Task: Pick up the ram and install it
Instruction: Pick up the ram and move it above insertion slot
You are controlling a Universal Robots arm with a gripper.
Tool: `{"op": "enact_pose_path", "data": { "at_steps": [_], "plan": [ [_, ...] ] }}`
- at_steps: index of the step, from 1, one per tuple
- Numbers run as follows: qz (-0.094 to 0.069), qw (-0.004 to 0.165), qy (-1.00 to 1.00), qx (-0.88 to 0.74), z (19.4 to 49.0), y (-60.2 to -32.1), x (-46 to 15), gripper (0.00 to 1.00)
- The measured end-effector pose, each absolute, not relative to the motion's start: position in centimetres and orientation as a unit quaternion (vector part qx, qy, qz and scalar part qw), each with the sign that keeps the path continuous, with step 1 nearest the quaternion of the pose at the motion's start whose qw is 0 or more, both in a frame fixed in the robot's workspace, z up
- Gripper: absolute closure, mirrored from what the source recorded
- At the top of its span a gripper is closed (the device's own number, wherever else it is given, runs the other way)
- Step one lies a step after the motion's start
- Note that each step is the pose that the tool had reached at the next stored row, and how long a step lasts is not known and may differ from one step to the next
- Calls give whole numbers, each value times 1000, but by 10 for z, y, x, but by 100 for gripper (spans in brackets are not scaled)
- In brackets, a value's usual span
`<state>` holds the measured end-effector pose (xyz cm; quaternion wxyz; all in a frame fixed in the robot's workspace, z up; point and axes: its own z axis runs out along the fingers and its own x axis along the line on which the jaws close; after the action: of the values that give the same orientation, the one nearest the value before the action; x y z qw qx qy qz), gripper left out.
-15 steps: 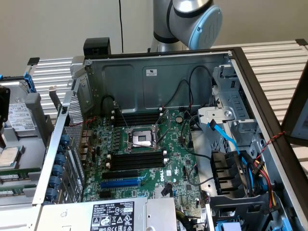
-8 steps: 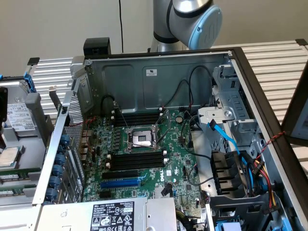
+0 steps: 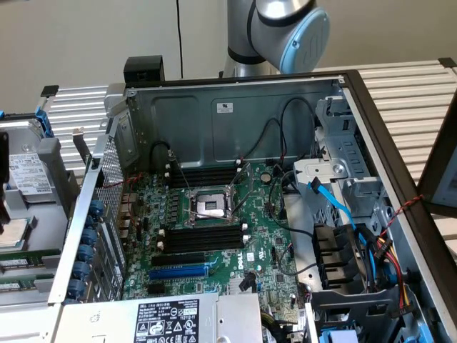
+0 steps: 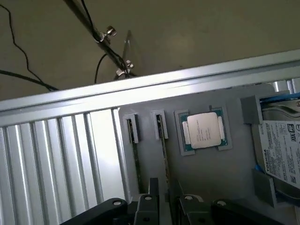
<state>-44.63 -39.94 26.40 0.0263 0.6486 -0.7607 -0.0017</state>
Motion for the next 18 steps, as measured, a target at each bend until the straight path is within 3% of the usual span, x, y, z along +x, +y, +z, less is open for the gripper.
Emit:
{"op": "enact_pose_path", "data": {
  "at_steps": [18],
  "plan": [
    [16, 18, -724, 689, 251, -411, -446, 76]
  ]
}}
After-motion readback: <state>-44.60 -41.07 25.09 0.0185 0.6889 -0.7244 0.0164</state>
